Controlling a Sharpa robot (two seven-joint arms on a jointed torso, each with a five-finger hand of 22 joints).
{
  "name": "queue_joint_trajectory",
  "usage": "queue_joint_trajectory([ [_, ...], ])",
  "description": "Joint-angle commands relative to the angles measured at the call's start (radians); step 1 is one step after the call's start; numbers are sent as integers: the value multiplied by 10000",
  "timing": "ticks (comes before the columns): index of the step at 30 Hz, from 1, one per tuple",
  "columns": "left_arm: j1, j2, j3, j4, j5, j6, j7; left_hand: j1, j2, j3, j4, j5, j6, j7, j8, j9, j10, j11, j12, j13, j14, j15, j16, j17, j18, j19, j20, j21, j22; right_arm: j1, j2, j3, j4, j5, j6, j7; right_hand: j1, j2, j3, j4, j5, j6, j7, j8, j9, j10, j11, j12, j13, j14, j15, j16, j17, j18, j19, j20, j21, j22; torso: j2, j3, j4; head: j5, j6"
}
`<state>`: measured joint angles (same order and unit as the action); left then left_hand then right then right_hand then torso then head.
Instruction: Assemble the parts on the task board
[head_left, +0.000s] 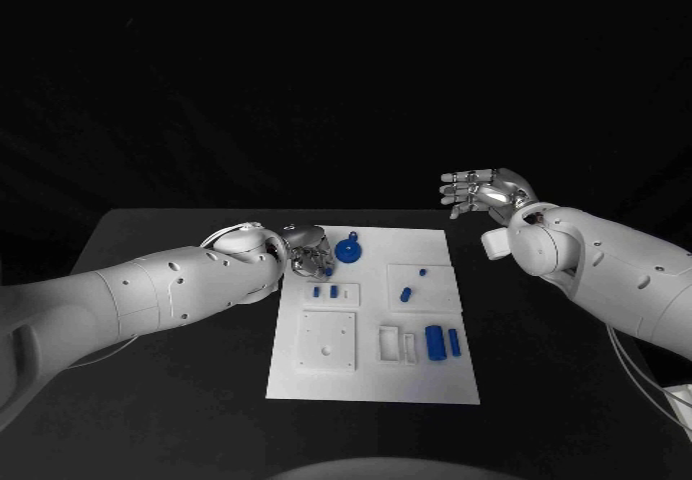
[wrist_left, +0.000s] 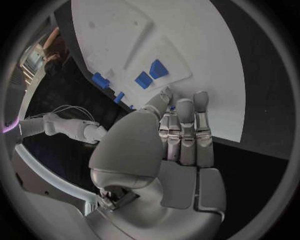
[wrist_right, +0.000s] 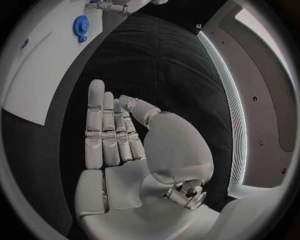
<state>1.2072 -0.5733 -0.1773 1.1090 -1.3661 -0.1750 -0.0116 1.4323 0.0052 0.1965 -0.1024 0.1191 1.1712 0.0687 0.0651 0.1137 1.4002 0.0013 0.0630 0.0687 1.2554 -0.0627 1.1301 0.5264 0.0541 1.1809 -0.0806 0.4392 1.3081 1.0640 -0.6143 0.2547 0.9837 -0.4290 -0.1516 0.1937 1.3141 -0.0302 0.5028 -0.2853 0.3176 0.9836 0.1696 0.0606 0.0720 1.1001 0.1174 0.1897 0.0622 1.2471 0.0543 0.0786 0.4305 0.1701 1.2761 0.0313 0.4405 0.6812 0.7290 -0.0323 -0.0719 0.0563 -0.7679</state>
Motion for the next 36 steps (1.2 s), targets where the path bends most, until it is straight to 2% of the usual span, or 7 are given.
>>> queue_joint_trajectory([
  [1, -57, -20, -35, 22, 82, 22, 104, 40, -133, -43, 9, -31, -155, -15, -29, -109, 33, -51, 89, 28, -71, -13, 54, 37, 13, -16, -22, -41, 185, -23, 20, 4, -24, 498, 493, 67, -117, -29, 40, 37, 55, -4, 8, 25, 30, -47, 68, -241, -19, -126, 155, -167, -1278, 589, 18, 187, -503, -426, 1, -1, -8, 19, 0],
  [12, -61, -55, -31, 35, 106, -379, 70, 54, -320, 72, -6, 10, -677, -45, -30, -443, 32, -63, 108, 32, -85, -19, 111, 81, -7, 37, -39, -80, 191, -79, 39, 4, -153, 882, 1434, -151, -492, -36, 60, 178, 292, -501, -40, 24, 28, -764, 317, -1105, -41, -1978, 756, -178, -3693, 917, -506, 1262, -3785, -3912, 3, 0, -9, 25, 15],
  [17, -62, -76, -30, 32, 145, -476, 47, -54, -407, 56, 89, -120, -1114, -107, -32, -478, 26, -67, 103, 25, -97, -15, 93, 78, -20, 42, -30, -124, 173, -114, 25, 4, -222, 1026, 1918, -223, -444, 70, -1388, 403, 348, -1154, 61, 31, 28, -1420, 510, -1125, -42, -2194, 937, -174, -3679, 912, -325, 1370, -3779, -5444, -1, 4, -2, 22, 27],
  [24, -63, -101, -28, 19, 213, -602, 30, -27, -507, 80, 227, -193, -1400, -104, -20, -470, 23, -59, 99, 20, -86, -10, 72, 75, -27, 98, -28, -225, 166, -145, 8, 4, -239, 1061, 2307, -431, -381, 343, -1931, 259, 381, -1802, -342, 6, 30, -2073, 170, -1135, -36, -2621, 884, -177, -3688, 917, -12, 1394, -3784, -6193, -4, -1, -9, 7, 40],
  [29, -65, -111, -22, 7, 272, -692, 41, 8, -564, 95, 281, -189, -1515, -111, -19, -469, 2, -54, 95, 17, -91, -5, 51, 71, -26, 123, -25, -279, 171, -165, 9, 4, -288, 1115, 2392, -427, -158, 445, -1510, -18, 176, -1281, 60, 49, 109, -1721, 597, -957, -38, -2403, 1052, -164, -3681, 861, -718, 1515, -3774, -6179, -2, -7, -8, -7, 50],
  [33, -66, -141, -3, 2, 353, -782, 68, 19, -621, 88, 326, -197, -1604, -117, -20, -472, -48, -34, 83, 11, -120, 11, 20, 63, -29, 121, -13, -335, 169, -183, 16, 4, -364, 1382, 2432, -492, 569, 215, -864, -44, -269, -840, 106, 54, 142, -1173, 524, -850, -43, -1574, 817, -124, -3648, 873, -27, 886, -3333, -5932, -3, -14, -13, -32, 82],
  [36, -67, -168, 17, -34, 527, -830, 151, 13, -679, 58, 395, -199, -1682, -126, -18, -469, -127, -3, 78, 6, -177, 39, -32, 44, -30, 94, 11, -436, 156, -201, 21, 3, -447, 1744, 2442, -690, 740, 146, 32, -27, -494, -830, 192, 16, 84, -1093, 559, -1008, -40, -1263, 818, -175, -3663, 701, -193, 877, -3284, -5857, -7, -18, -13, -68, 120],
])
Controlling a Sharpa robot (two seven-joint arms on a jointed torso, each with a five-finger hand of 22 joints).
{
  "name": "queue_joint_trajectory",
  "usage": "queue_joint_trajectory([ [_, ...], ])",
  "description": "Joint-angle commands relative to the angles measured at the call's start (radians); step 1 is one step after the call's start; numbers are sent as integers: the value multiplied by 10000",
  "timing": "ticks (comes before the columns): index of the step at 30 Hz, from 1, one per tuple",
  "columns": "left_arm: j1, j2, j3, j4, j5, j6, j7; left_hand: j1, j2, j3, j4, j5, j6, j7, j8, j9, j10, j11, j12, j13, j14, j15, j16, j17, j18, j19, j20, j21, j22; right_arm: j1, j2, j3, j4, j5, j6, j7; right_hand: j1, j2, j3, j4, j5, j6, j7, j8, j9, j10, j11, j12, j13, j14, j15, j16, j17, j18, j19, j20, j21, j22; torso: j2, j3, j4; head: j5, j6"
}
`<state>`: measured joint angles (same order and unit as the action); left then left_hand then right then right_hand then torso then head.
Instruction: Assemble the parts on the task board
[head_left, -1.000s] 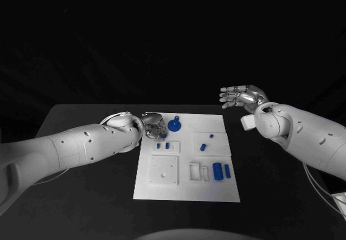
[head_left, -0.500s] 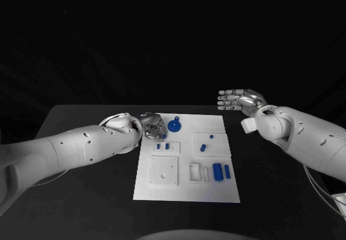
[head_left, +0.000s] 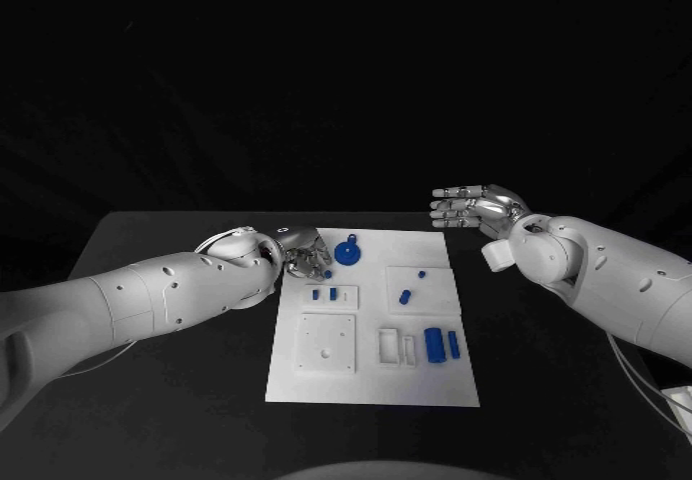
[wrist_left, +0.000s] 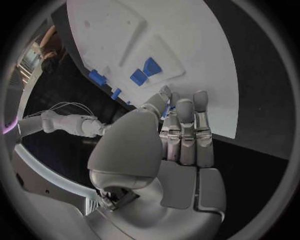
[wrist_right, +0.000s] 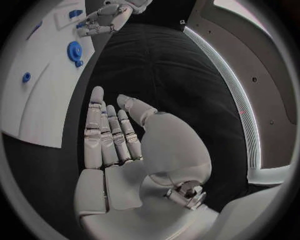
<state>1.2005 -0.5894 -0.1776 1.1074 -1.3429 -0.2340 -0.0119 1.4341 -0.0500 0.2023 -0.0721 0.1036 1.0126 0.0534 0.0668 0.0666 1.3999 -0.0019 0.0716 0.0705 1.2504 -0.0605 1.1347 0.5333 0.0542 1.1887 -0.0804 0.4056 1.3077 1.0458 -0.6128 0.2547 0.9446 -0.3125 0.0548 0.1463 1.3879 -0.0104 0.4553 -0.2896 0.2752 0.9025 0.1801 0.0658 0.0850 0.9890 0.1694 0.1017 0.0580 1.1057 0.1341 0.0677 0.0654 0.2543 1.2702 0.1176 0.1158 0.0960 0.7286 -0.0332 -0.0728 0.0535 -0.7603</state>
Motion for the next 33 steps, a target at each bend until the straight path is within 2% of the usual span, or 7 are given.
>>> queue_joint_trajectory([
  [1, -1, -17, 30, -33, 354, -263, 195, -26, -135, -11, 120, -43, -141, 48, -37, -1, -271, 102, -39, -28, -271, 75, -216, -82, -42, -74, 47, -185, 131, -23, 10, 2, -92, 688, 375, -287, -172, -186, 1076, 10, -30, -82, 123, -31, -81, -12, 53, -218, 6, 247, 8, -60, -13, -84, -69, 46, -81, -86, -2, -5, 4, -49, 55],
  [8, 0, -117, 287, -114, 959, -435, 480, -48, -178, -129, 244, -35, -88, 109, -30, 7, -703, 296, -27, -32, -643, 255, -1060, -574, -2, -332, 244, -872, -171, -66, -1, 1, -247, 1256, 502, -639, -713, -350, 1857, 150, 72, -210, 79, -30, -113, -252, 148, -366, 3, -256, 198, -82, -51, 22, -136, 342, -490, -339, -2, 8, -1, -63, 124],
  [14, 14, -339, 560, -84, 1416, -495, 699, 109, -160, -190, 145, -26, -10, 152, -61, -3, -1265, 523, -8, -50, -806, 556, -3983, -1930, -47, -789, 576, -2678, -1561, -98, -77, -4, -267, 1539, 565, -595, -876, -407, 1869, 199, -37, -14, -73, 9, -66, 5, -14, -315, 7, -153, -62, -21, -28, -636, -1996, 500, -389, -271, -8, 18, 4, -96, 161],
  [17, 36, -458, 678, -54, 1854, -521, 785, 92, -147, -223, 150, -26, 48, 170, -47, 4, -1430, 605, -43, -66, -1160, 691, -4661, -2143, -112, -1003, 683, -3085, -1844, -108, -136, -7, -246, 1493, 476, -515, -561, -344, 892, 116, -153, 684, -299, 229, 67, 1248, -462, 179, 67, 1082, -510, 404, 196, -510, -1003, -132, 363, 96, -11, 21, 7, -109, 166],
  [20, 75, -559, 755, -31, 2343, -560, 843, 97, -141, -243, 136, -13, 104, 181, -28, 12, -1644, 684, -63, -78, -1207, 800, -5325, -2374, -100, -1051, 780, -3408, -2178, -122, -206, -11, -190, 1322, 422, -476, -241, -233, -164, 90, -193, 1258, -378, 263, 117, 1926, -680, 422, 105, 1656, -764, 528, 451, -863, -740, -639, 962, 480, -9, 17, -3, -121, 166],
  [21, 98, -604, 781, -22, 2588, -580, 867, 100, -138, -254, 125, -13, 129, 203, -26, 13, -1702, 715, -52, -77, -1135, 824, -5532, -2430, -86, -1057, 808, -3420, -2322, -134, -251, -15, -143, 1137, 432, -468, 175, 32, -1156, 73, -78, 1545, -402, -46, 15, 1956, -693, 441, 43, 1646, -871, 436, 902, -1403, -1197, -1001, 1545, 977, -6, 15, -4, -126, 164],
  [33, 200, -934, 858, 301, 4193, -974, 1208, 122, -34, -409, -30, 42, 344, 318, -29, 12, -1690, 718, -52, -81, -708, 777, -6035, -2076, -63, -788, 757, -3292, -2822, -343, -843, -153, 946, -4307, -470, -1171, -365, -109, -1833, 40, 334, 2757, -723, -12, 210, 2894, -1412, 1207, 582, 2020, -1581, 2970, 6842, -986, -720, -1653, 9204, 7117, 0, 13, -21, -154, 176],
])
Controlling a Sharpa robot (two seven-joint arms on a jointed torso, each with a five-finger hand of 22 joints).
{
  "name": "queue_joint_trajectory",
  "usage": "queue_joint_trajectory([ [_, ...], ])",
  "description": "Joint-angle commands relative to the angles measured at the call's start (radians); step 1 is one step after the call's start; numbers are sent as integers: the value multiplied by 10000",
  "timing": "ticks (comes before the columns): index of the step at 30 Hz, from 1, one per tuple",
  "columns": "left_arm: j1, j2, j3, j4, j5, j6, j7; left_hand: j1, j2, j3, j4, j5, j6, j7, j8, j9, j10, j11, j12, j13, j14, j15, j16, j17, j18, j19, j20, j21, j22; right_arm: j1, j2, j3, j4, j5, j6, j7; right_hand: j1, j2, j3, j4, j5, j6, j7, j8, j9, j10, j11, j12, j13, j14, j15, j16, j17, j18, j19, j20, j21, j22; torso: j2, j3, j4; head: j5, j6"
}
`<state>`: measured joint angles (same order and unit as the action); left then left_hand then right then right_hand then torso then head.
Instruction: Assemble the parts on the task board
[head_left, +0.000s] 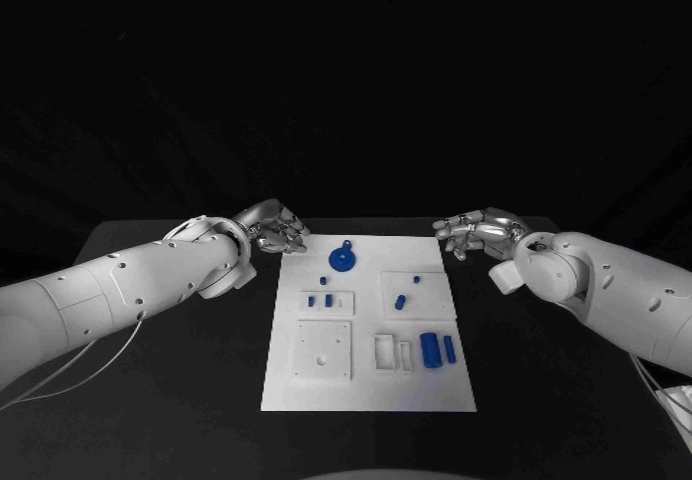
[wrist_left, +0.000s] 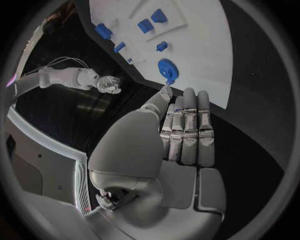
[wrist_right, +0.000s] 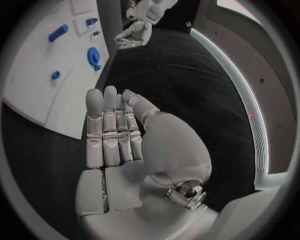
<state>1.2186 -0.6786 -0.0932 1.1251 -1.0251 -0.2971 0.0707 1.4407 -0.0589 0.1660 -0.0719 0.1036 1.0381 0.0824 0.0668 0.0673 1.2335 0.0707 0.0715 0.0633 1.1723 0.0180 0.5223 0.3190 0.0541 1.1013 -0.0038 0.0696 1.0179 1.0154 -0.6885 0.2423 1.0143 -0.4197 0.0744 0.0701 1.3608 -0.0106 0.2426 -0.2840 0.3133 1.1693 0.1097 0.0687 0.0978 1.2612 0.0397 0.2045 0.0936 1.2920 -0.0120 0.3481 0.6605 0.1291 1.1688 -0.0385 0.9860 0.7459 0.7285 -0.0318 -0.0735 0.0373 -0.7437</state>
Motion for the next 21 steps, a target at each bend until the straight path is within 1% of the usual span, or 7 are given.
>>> queue_joint_trajectory([
  [1, 20, -67, 15, 169, 1144, -369, 413, 55, 56, -46, -32, 41, 89, 28, -28, 5, -26, -8, -51, -9, 74, -8, 90, 67, -63, 86, -9, 68, 75, -58, -130, -43, 356, -3918, -998, -397, -161, -151, 485, -24, -51, 105, -50, -39, 122, 213, -152, 247, 336, 279, -162, 137, 1232, 213, 435, -110, 724, 952, 0, -1, -15, 2, 12],
  [5, 23, -171, 16, 385, 1729, -433, 531, 21, 109, -55, -62, 51, 178, 101, -21, 10, 18, -22, -42, -7, 60, -19, 137, 235, -53, 89, -16, 53, 309, -143, -267, -86, 720, -6238, -2118, -174, -402, -523, 1275, -30, -239, 440, -188, -32, 300, 561, -313, 379, 756, 1259, -393, -316, 1571, 15, 1347, -322, 1561, 2158, 2, 1, -14, -64, 24],
  [6, 23, -201, 16, 452, 1884, -446, 555, 17, 117, -55, -62, 57, 197, 125, -22, 10, 28, -22, -44, -9, 78, -24, 147, 248, -48, 106, -22, 57, 326, -163, -298, -96, 802, -6674, -2354, -99, -512, -712, 1806, -6, -460, 451, -180, -70, 365, 617, -333, 237, 955, 1493, -396, -723, 1625, -2, 1456, -367, 1524, 2226, 5, 0, -7, -73, 25],
  [12, 24, -350, 16, 811, 2464, -481, 644, -37, 142, -59, -49, 90, 248, 219, -26, 8, 42, 4, -51, -9, 94, -9, 138, 296, -32, 124, -12, 25, 392, -239, -434, -209, 1264, -8680, -3328, 126, -498, -814, 2113, -5, -946, 334, -176, -59, 298, 751, -268, -170, 1106, 1490, -353, -1316, 1896, 67, 1185, -290, 949, 1864, 3, 6, 4, -53, 44],
  [16, 24, -427, 15, 1039, 2703, -440, 687, -60, 162, -54, -33, 102, 252, 244, -26, 7, 72, 2, -41, -7, 104, -5, 135, 304, -27, 129, -7, 15, 389, -283, -507, -377, 1698, -9823, -3929, 35, -449, -955, 2057, -14, -1132, 195, -126, -62, 174, 810, -186, -631, 1074, 1070, -206, -1876, 2235, 293, 454, -197, -336, 728, 1, -5, -3, -59, 58],
  [19, 23, -462, 14, 1177, 2812, -387, 701, -72, 185, -44, -23, 109, 267, 269, -26, 7, 122, -5, -39, -8, 119, -7, 137, 321, -18, 146, -5, 9, 386, -309, -550, -509, 2020, -10489, -4338, -142, -366, -1127, 2176, -13, -1109, -32, -8, -63, 124, 280, 145, -1065, 756, 267, 73, -2328, 2210, 334, -40, 10, -820, 494, -3, -12, 2, -58, 67],
  [21, 22, -479, 14, 1257, 2872, -356, 705, -87, 196, -42, -13, 113, 277, 285, -26, 6, 147, -7, -41, -8, 127, -7, 139, 332, -14, 159, -3, 7, 384, -325, -573, -608, 2223, -10856, -4590, -292, -369, -1321, 2265, -12, -1170, -128, 21, -61, 120, 191, 235, -1241, 438, -47, 209, -2455, 2349, 383, -361, 173, -938, 585, -4, -15, 11, -69, 74],
])
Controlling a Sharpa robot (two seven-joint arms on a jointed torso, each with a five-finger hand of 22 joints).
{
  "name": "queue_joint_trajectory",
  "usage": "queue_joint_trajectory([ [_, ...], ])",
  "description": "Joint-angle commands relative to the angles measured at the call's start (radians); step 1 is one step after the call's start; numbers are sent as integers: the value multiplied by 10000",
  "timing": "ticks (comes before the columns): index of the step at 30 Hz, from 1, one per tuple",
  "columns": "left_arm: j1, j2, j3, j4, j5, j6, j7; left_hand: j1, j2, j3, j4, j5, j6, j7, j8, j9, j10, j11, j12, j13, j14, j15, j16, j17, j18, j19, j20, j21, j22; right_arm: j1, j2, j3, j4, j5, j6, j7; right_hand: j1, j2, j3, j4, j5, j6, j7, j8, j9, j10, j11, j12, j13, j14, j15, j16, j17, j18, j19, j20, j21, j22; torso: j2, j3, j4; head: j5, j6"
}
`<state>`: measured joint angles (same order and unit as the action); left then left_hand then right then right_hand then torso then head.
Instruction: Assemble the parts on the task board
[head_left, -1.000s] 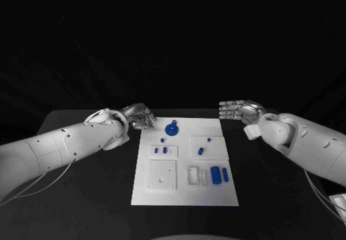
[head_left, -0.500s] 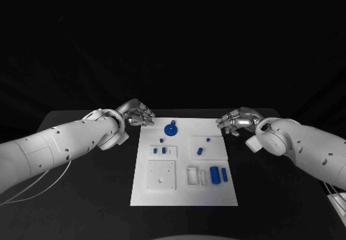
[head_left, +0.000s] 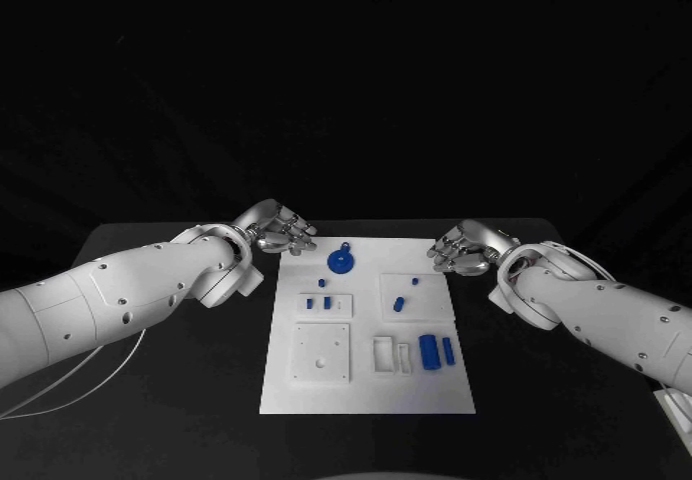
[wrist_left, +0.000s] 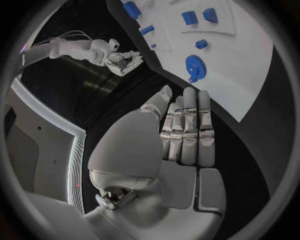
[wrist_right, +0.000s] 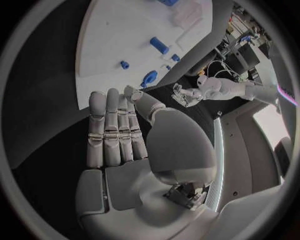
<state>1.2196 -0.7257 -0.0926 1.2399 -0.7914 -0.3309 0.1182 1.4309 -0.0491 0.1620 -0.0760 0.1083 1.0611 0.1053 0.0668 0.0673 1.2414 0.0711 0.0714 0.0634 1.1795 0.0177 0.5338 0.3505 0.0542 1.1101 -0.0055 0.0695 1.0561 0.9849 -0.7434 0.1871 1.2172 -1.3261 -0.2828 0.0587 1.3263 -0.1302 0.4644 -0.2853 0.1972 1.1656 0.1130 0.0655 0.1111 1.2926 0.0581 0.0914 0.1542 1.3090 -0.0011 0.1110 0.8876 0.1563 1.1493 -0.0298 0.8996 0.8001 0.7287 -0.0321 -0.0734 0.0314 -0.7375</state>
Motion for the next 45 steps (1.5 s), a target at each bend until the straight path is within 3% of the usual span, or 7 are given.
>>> queue_joint_trajectory([
  [1, 12, -14, 8, 142, 558, -2, 228, 4, 101, -1, 33, 74, 44, 65, -28, 5, 75, -11, -42, -10, 61, -5, 27, 22, -14, 74, 14, 5, 0, -27, -37, -116, 291, -1951, -1105, -261, 7, -235, 73, 10, -98, -126, 15, -30, -19, -381, 178, -247, -331, -652, 267, -205, 194, 109, -399, 172, -153, 74, -9, -15, 12, -17, 13],
  [3, 11, -22, 8, 201, 603, 32, 223, -2, 104, 1, 36, 76, 48, 85, -27, 5, 84, -8, -45, -10, 62, -4, 25, 29, -12, 80, 15, 3, -4, -38, -65, -247, 504, -2299, -1197, -491, 282, -368, 425, 22, -329, -40, 17, -21, -55, -468, 278, -239, -895, -1901, 496, 787, 1160, 339, -1262, 493, 365, 906, -13, -22, 14, -19, 13],
  [5, 11, -26, 7, 232, 632, 49, 223, -2, 105, 2, 36, 76, 52, 87, -26, 6, 87, -8, -44, -10, 63, -3, 25, 31, -11, 81, 15, 3, -5, -43, -85, -328, 641, -2497, -1231, -647, 238, -452, 1052, 34, -557, 94, -15, -1, -49, -297, 231, -194, -894, -2138, 400, 1871, 1164, 424, -1330, 439, 809, 1508, -10, -24, 13, -18, 19],
  [9, 11, -35, 7, 291, 719, 78, 227, -14, 109, 4, 41, 76, 61, 109, -27, 5, 104, -6, -46, -10, 75, -4, 27, 46, -5, 103, 15, 4, -13, -68, -99, -506, 917, -3021, -1313, -973, -155, -326, 692, 159, -537, 439, -157, 4, 103, 175, -35, -73, -860, -1156, -2, 2815, 791, 456, 26, 137, 491, 1111, -6, -21, 1, -17, 17],
  [16, 10, -37, 6, 363, 791, 139, 221, -23, 129, 13, 46, 76, 78, 140, -25, 6, 133, -8, -45, -9, 116, -14, 38, 75, 6, 145, 7, 7, -25, -147, -30, -781, 1115, -4203, -1644, -1451, -294, -331, 651, 124, -650, 416, -231, -21, 66, 1069, -340, -243, -804, 117, -351, 2909, -921, -248, 1871, -267, 2160, 2993, 11, -3, 21, -15, 25],
  [33, 9, -23, 6, 416, 1009, 298, 228, -110, 123, -7, 121, 54, 106, 184, -28, 5, 89, 21, -52, -10, 93, 11, -27, 102, -4, 137, 35, -18, -188, -419, 398, -898, 1009, -5346, -2038, -2666, -623, -1134, 1572, 407, -1413, -97, -4, -29, -392, -951, 242, -317, -941, -223, -57, 3231, -2036, -12, 1478, -11, 1021, 2613, 16, 0, 28, -7, 24],
  [45, 8, -38, 5, 426, 1216, 328, 315, -155, 94, -9, 254, 45, 75, 192, -26, 7, 31, 43, -47, -9, 85, 34, -130, 107, -17, 151, 60, -13, -549, -498, 643, -901, 589, -5355, -2185, -2865, -517, -1250, 1899, 647, -1458, -165, 36, -29, -430, -1293, 328, -317, -938, -451, -6, 3718, -2750, 129, 1567, 87, 278, 2742, 22, -3, 29, 7, -7],
])
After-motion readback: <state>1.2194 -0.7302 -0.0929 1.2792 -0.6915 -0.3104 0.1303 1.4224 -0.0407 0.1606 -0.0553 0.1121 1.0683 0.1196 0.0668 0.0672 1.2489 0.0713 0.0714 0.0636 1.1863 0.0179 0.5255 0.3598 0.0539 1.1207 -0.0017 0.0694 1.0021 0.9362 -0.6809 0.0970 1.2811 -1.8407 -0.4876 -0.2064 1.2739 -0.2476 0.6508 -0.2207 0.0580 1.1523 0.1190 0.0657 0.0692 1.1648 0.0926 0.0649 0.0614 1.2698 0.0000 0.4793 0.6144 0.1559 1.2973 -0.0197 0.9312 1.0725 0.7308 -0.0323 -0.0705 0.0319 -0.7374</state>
